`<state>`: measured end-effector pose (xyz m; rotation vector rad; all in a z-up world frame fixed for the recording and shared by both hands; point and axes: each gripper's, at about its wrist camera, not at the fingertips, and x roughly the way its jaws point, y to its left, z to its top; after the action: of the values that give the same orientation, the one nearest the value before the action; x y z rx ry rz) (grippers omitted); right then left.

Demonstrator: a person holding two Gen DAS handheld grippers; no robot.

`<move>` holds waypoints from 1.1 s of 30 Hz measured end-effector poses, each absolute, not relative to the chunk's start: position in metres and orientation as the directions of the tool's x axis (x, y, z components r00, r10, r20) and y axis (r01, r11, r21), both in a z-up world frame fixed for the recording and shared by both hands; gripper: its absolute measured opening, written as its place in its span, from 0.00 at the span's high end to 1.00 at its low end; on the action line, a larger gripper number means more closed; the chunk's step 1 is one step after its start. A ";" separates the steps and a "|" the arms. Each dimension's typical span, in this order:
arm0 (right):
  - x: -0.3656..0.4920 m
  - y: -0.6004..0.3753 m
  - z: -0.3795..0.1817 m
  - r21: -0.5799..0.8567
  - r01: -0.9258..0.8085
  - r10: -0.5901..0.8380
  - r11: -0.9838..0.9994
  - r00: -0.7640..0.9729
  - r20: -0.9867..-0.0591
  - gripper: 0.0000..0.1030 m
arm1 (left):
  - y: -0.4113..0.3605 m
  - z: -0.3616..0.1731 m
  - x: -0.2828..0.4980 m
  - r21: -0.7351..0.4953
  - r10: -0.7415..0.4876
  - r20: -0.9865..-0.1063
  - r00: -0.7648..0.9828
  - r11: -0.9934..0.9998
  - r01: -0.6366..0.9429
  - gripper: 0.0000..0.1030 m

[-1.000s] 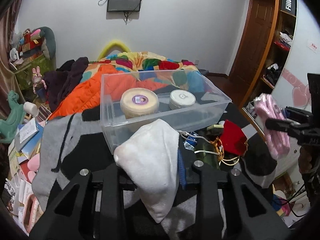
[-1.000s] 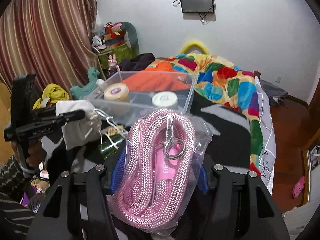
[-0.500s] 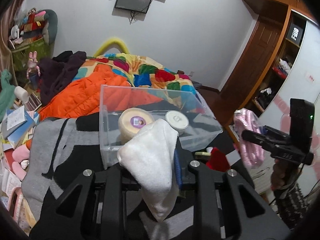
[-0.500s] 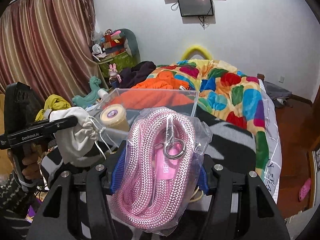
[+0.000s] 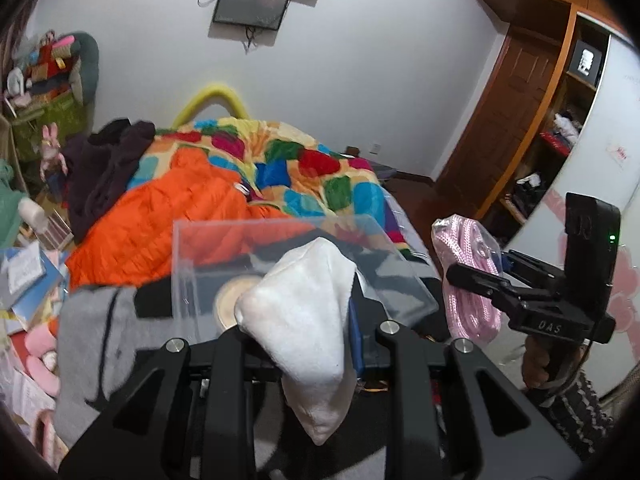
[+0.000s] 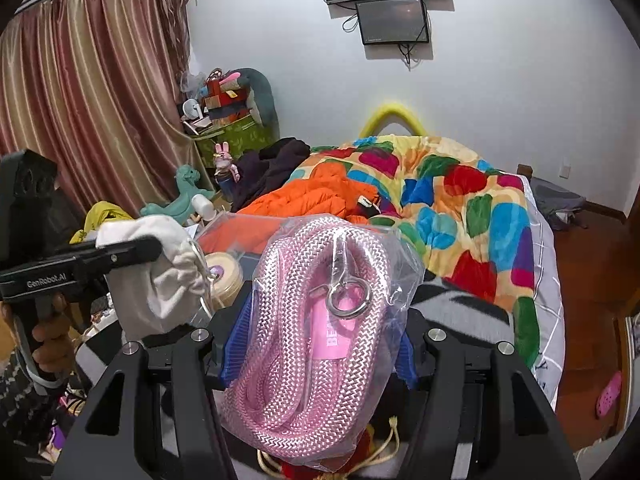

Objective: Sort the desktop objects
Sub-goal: 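Lift both bags, carry them over the clear box and release them inside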

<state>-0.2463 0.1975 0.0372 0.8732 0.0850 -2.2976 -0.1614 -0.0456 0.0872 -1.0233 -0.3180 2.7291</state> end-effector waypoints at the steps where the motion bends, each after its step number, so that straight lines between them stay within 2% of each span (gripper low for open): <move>1: -0.250 0.195 0.037 0.168 0.610 -0.568 -0.774 -0.552 -0.610 0.46 | -0.044 0.088 -0.164 -0.260 0.258 -0.621 -0.740 -0.959 -0.116 0.77; 11: -0.280 0.169 0.020 0.132 0.611 -0.536 -0.781 -0.546 -0.644 0.46 | -0.027 0.081 -0.194 -0.200 0.241 -0.627 -0.741 -0.969 -0.145 0.77; 19: -0.288 0.155 0.012 0.082 0.617 -0.512 -0.783 -0.563 -0.649 0.46 | -0.030 0.072 -0.210 -0.241 0.276 -0.628 -0.728 -0.958 -0.155 0.77; 24: -0.291 0.147 0.003 0.057 0.622 -0.494 -0.781 -0.559 -0.666 0.46 | -0.026 0.054 -0.223 -0.244 0.268 -0.663 -0.700 -0.960 -0.136 0.77; 33: -0.291 0.134 -0.011 -0.017 0.626 -0.445 -0.780 -0.572 -0.689 0.46 | -0.015 0.032 -0.228 -0.167 0.213 -0.690 -0.692 -0.977 -0.135 0.74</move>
<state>-0.2908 0.1343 -0.0107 0.9200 0.3459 -2.3217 -0.2283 -0.0146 0.0316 -1.1296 -0.1525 2.7230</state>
